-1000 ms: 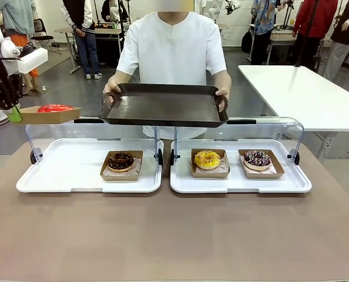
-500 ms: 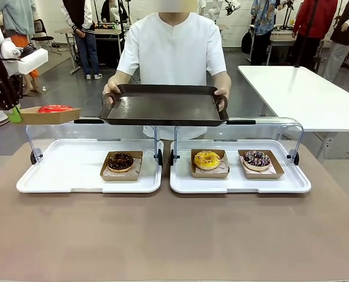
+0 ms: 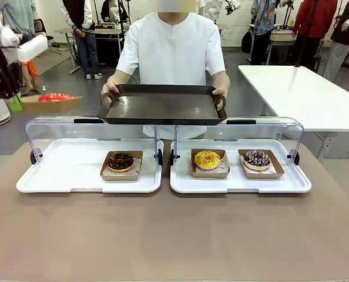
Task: Provide the desired donut to the person.
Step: Place the picked Paper togo box onto the Handle tray extended by the person.
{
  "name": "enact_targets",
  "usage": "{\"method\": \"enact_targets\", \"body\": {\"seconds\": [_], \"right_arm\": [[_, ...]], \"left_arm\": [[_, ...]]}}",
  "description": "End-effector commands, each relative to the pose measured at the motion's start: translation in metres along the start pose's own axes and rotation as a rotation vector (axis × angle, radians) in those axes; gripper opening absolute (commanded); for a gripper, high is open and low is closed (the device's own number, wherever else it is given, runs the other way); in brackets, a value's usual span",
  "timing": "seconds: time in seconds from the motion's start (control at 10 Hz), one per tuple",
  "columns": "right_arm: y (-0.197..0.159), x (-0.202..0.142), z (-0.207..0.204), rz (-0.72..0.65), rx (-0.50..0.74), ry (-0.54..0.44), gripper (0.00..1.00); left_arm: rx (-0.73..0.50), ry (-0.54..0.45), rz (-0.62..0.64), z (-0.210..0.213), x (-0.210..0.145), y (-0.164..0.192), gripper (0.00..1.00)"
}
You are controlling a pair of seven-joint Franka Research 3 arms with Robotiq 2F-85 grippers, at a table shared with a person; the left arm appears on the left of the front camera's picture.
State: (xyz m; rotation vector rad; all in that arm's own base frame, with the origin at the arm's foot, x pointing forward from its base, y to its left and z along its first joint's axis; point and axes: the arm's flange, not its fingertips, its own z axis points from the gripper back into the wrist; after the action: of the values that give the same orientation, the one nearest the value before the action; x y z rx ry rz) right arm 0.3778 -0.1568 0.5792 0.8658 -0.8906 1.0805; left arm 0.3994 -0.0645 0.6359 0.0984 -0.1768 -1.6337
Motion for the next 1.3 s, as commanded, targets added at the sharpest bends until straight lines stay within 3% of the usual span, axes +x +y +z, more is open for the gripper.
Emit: {"method": "enact_targets", "body": {"seconds": [0.0, 0.2, 0.6, 1.2], "right_arm": [[0.000, 0.001, 0.001, 0.002, 0.003, -0.009, 1.00], [0.000, 0.001, 0.001, 0.002, 0.003, -0.009, 1.00], [0.000, 0.001, 0.001, 0.002, 0.003, -0.009, 1.00], [0.000, 0.001, 0.001, 0.002, 0.003, -0.009, 1.00]], "left_arm": [[0.052, 0.018, -0.045, 0.039, 0.032, 0.012, 0.01], [0.071, -0.007, -0.102, 0.057, 0.072, 0.017, 0.01], [0.077, -0.007, -0.132, 0.030, 0.143, 0.056, 0.01], [0.094, 0.051, -0.094, -0.047, 0.171, 0.108, 0.01]]}}
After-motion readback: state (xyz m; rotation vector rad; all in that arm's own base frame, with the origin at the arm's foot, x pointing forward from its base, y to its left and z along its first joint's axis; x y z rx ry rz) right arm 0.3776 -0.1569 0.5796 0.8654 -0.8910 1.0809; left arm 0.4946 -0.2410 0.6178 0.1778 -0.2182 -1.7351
